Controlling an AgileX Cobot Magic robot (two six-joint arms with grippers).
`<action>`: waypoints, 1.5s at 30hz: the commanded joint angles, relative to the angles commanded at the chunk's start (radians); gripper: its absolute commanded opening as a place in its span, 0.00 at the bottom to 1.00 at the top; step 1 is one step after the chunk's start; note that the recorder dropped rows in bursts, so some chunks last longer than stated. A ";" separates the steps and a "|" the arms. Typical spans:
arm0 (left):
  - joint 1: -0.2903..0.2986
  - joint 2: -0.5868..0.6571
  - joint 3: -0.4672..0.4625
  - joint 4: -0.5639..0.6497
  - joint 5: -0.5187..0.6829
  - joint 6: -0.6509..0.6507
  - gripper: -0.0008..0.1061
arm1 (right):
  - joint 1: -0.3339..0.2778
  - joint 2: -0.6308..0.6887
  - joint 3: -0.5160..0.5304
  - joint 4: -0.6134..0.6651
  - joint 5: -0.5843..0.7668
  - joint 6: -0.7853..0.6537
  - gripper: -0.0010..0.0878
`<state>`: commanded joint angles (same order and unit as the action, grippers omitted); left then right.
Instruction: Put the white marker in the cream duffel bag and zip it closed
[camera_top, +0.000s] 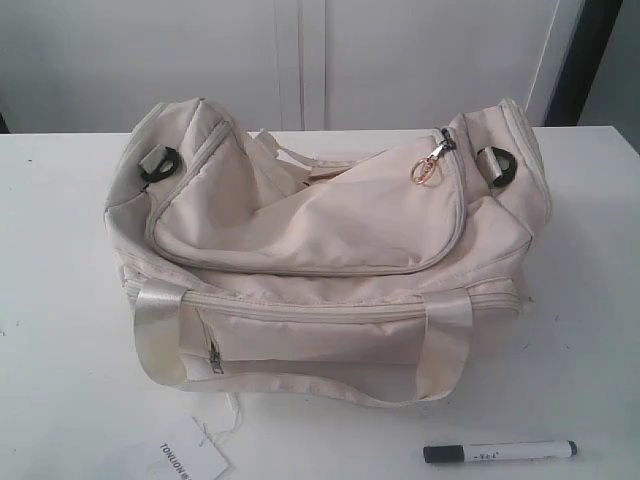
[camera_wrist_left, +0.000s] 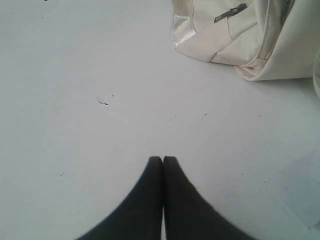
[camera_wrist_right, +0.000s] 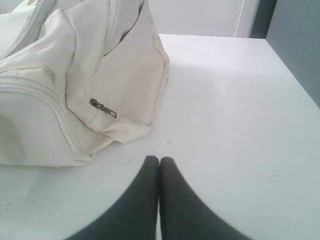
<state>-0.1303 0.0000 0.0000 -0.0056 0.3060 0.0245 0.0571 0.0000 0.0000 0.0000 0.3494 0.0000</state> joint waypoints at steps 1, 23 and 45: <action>0.000 0.000 0.000 0.000 0.000 0.000 0.01 | 0.000 0.000 0.000 0.000 0.000 0.000 0.01; 0.000 0.000 0.000 0.000 0.000 0.000 0.01 | 0.000 0.000 0.000 0.000 0.000 0.000 0.01; 0.000 0.000 0.000 0.000 0.000 0.000 0.01 | 0.000 0.000 -0.023 0.000 -0.040 0.000 0.01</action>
<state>-0.1303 0.0000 0.0000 -0.0056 0.3060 0.0245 0.0571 0.0000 -0.0233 0.0000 0.3093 0.0000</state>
